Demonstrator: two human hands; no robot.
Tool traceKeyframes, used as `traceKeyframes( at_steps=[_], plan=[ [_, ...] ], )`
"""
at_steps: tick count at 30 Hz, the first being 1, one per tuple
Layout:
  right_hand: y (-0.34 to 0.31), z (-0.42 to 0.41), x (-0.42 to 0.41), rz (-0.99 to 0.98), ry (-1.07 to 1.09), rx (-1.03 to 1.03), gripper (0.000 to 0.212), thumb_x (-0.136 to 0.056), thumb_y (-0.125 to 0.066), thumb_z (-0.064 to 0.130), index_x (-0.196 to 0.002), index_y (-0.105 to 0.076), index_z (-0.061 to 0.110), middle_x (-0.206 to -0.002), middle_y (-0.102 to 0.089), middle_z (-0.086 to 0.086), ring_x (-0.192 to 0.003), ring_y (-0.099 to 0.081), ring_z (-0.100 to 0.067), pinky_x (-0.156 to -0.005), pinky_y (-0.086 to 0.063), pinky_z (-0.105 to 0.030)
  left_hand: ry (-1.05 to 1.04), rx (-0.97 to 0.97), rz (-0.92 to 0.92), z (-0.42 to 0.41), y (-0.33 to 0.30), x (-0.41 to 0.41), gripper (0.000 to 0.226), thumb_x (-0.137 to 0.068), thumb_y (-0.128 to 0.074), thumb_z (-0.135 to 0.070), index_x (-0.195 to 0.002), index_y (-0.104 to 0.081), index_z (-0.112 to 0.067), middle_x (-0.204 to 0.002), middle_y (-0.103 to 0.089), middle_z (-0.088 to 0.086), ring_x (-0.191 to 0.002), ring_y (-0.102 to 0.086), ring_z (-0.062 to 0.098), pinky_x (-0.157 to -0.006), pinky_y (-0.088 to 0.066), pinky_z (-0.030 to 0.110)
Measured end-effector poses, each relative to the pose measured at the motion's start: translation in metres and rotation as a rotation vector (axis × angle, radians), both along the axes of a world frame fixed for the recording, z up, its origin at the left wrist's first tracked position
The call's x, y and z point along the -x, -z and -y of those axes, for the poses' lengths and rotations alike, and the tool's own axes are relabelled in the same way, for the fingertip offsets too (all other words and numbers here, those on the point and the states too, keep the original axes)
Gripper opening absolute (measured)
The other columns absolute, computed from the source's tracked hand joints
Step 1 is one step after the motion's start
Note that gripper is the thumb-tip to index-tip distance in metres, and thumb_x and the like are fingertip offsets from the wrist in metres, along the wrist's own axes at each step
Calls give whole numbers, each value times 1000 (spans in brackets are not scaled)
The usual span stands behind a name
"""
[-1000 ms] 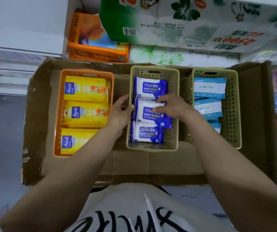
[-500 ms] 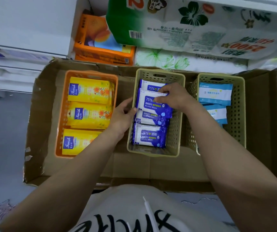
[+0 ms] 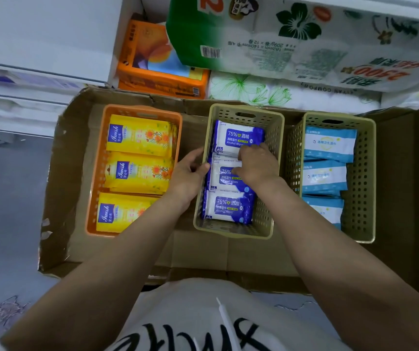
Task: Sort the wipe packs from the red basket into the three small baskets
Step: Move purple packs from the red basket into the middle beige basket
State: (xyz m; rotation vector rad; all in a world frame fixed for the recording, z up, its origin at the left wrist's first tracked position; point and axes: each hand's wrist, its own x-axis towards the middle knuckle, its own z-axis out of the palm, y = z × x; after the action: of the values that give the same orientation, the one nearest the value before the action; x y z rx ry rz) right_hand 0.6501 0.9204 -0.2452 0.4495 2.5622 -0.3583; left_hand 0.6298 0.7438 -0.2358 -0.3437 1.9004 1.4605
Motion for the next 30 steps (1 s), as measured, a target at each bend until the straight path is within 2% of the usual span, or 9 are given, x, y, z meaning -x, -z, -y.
traceKeyframes(
  at_steps=[4,9,13,18,26,28,30],
  plan=[
    [0,7,-5,-50,22,-56,45,-90,-67,36,-128,-55,15,-129,-58,-8,-125,-46,-26,-96,-46,-39,-1,8,-10,0,0,-1,43,-99,-55,-20,-138,-49,-37,-123,-59,-3,-96,-59,3,-52,-49,10],
    [4,2,-6,-124,81,-21,29,-93,-65,31,-115,-64,13,-117,-65,-10,-116,-53,-28,-89,-46,-36,12,9,-53,0,-1,-4,43,-99,-55,-18,-139,-50,-34,-118,-58,-7,-95,-57,1,-52,-47,8],
    [9,0,-6,-184,157,-4,20,-94,-62,29,-107,-69,14,-109,-68,-9,-109,-57,-26,-84,-49,-35,26,30,-58,0,-2,-3,43,-100,-54,-20,-140,-49,-35,-124,-57,-6,-104,-56,6,-61,-46,14],
    [13,4,-6,-257,194,-24,18,-94,-64,29,-106,-70,16,-105,-69,-6,-104,-60,-23,-83,-53,-36,30,51,-79,-1,-2,-4,43,-100,-55,-19,-139,-50,-35,-109,-53,-13,-89,-52,-4,-50,-42,4],
    [13,5,-4,-206,166,-62,22,-96,-61,28,-111,-66,13,-110,-68,-9,-109,-58,-26,-86,-51,-37,24,87,-86,-4,-1,-4,43,-99,-55,-21,-139,-49,-36,-115,-49,-12,-82,-49,-6,-42,-39,2],
    [9,5,-4,-196,164,-40,25,-96,-61,30,-113,-65,12,-113,-67,-9,-110,-58,-26,-87,-51,-37,36,132,-110,-5,-3,-5,43,-100,-55,-22,-140,-48,-33,-121,-53,-10,-86,-53,-3,-47,-41,2],
    [2,3,-3,-173,154,18,30,-95,-61,32,-115,-63,11,-115,-66,-10,-110,-59,-27,-87,-49,-36,62,223,-136,-8,-9,-5,44,-100,-55,-26,-143,-46,-28,-137,-53,-4,-110,-58,9,-67,-48,12]
  ],
)
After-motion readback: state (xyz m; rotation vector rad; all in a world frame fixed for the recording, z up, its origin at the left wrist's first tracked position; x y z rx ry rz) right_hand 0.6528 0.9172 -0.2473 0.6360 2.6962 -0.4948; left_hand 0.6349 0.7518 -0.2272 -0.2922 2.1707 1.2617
